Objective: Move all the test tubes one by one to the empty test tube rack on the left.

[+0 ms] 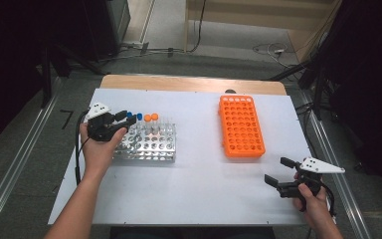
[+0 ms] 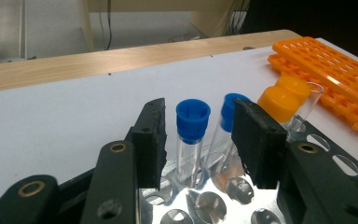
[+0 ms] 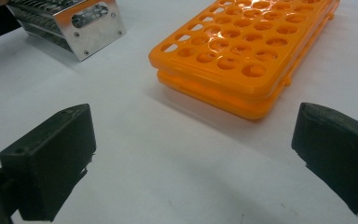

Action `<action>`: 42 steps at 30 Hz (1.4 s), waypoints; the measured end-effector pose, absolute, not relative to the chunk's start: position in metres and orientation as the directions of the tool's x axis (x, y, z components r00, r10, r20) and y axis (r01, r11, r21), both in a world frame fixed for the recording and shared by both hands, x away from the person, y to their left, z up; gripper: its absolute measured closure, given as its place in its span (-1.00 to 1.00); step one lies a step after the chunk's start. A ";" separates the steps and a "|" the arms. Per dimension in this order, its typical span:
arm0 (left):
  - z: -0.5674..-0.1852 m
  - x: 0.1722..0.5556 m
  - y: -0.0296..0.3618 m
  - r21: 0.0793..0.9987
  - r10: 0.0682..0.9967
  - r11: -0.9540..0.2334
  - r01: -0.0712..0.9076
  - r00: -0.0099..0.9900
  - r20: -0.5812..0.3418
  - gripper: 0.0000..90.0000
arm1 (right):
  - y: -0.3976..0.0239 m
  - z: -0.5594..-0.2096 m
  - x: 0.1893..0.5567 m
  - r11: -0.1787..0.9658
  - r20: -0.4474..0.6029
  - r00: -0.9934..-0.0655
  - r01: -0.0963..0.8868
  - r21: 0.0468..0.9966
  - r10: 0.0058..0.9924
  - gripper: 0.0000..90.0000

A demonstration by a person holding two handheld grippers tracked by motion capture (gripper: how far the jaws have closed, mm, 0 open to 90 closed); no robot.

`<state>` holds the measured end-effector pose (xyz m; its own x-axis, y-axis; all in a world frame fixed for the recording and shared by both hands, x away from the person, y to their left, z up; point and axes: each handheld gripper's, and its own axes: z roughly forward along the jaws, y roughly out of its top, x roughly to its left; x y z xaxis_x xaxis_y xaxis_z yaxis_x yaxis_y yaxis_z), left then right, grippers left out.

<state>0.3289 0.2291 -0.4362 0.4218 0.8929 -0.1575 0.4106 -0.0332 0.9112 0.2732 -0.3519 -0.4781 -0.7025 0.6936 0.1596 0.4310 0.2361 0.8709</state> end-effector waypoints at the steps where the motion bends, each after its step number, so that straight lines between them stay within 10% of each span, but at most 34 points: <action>1: -0.436 0.328 0.230 0.911 0.888 -0.032 0.410 0.430 -0.162 0.16 | -0.352 -0.478 0.273 0.236 0.159 -0.703 0.430 0.871 0.693 -1.00; 18: -0.434 0.300 0.226 0.918 0.843 -0.011 0.396 0.497 -0.204 -0.89 | -0.349 -0.479 0.273 0.246 0.153 -0.707 0.428 0.870 0.690 -1.00; 42: -0.427 0.236 0.212 0.947 0.796 -0.031 0.321 0.580 -0.170 -1.00 | -0.349 -0.479 0.272 0.245 0.149 -0.705 0.425 0.871 0.693 -1.00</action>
<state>0.2356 0.2122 -0.4274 0.5801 0.7965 -0.1704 0.3208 -0.0311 0.9466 0.2719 -0.3486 -0.4793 -0.7051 0.6932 0.1495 0.4255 0.2449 0.8712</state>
